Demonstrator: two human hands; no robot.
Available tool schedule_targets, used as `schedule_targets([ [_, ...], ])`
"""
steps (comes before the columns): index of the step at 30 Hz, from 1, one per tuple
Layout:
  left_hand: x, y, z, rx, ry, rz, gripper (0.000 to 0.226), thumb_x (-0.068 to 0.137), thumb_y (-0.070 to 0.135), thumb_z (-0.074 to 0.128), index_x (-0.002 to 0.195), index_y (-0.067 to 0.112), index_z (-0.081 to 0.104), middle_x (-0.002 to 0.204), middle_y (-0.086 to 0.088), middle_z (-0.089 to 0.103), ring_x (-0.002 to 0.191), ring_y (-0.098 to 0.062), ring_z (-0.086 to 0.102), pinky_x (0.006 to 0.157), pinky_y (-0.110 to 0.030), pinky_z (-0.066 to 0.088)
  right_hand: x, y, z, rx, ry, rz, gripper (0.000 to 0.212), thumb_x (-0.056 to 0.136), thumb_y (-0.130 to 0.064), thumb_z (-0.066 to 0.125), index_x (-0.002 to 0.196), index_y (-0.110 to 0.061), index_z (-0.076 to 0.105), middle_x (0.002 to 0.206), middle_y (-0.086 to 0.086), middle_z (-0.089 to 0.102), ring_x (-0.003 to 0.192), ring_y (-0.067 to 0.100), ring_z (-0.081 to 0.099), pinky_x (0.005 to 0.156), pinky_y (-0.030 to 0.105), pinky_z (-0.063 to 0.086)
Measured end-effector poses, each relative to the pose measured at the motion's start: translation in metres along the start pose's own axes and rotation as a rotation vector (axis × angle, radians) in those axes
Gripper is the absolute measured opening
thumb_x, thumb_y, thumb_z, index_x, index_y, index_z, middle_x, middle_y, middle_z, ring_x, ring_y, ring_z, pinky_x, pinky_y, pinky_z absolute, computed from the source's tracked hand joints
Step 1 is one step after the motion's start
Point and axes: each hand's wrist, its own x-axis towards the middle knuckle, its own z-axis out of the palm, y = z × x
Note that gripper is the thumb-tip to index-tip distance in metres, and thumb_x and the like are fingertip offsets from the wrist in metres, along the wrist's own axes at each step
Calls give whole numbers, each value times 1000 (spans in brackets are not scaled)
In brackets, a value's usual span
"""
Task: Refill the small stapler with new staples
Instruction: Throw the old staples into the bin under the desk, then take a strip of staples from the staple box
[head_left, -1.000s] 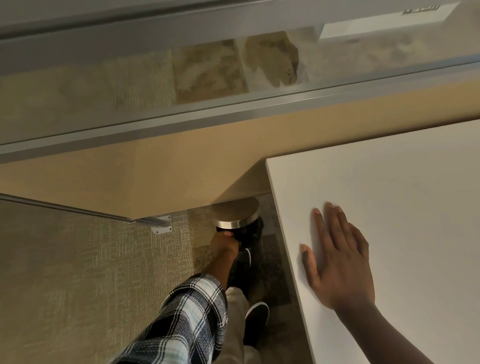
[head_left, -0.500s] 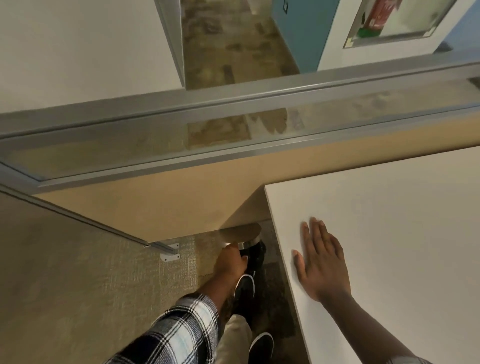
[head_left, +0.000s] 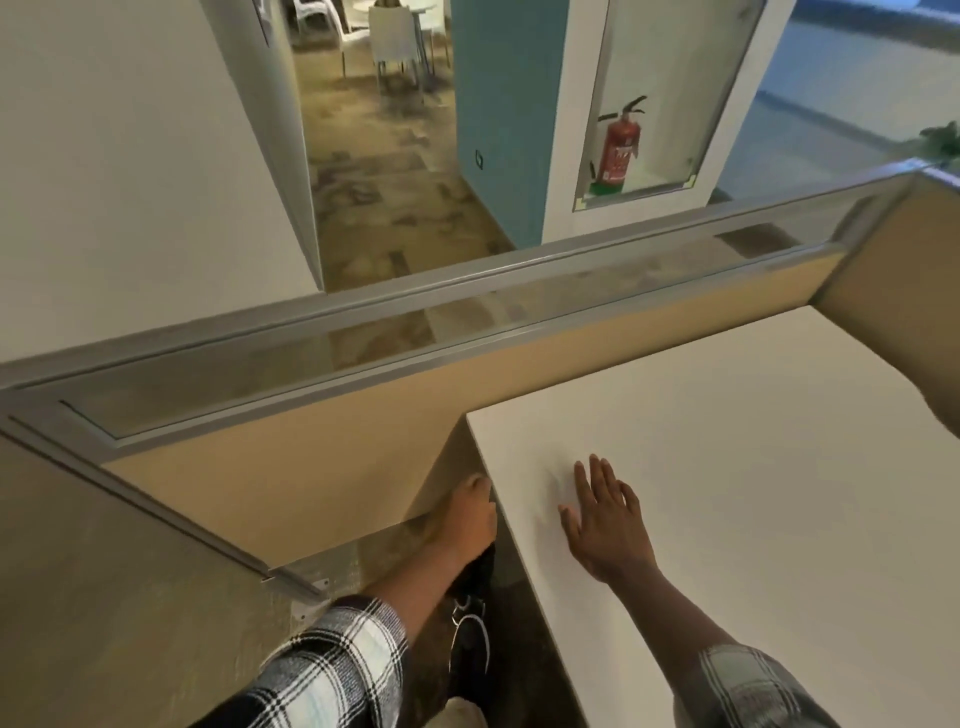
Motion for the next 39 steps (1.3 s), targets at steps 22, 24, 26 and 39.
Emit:
schedule_targets([
  [22,20,184,72,201,-15,963,48,92,20,56,134,-1,50,135,-20,57,126,-30,54,106,-36,44,-165,91,-33,87,190,734,68,100,-48,22,154,-12,3,164,9,1,151,20,-3,122,39,5],
  [24,14,201,85,174,-49,1030,47,90,19,58,131,-1,52,132,-20,60,123,-30,57,104,-36,46,-183,98,-31,85,210,818,67,100,-48,24,154,-12,8,164,9,6,151,21,1,121,40,7],
  [26,5,217,98,147,-101,1086,45,88,18,59,128,-1,54,128,-18,62,119,-30,59,101,-37,48,-204,104,-30,85,242,898,64,100,-46,27,153,-12,16,163,10,13,151,22,7,121,42,10],
  [39,-84,307,179,262,-371,1234,37,97,26,44,132,17,51,132,-2,56,118,-24,54,97,-38,43,-341,155,-12,58,297,1116,44,94,-38,43,132,-16,49,135,3,55,129,23,48,104,44,32],
])
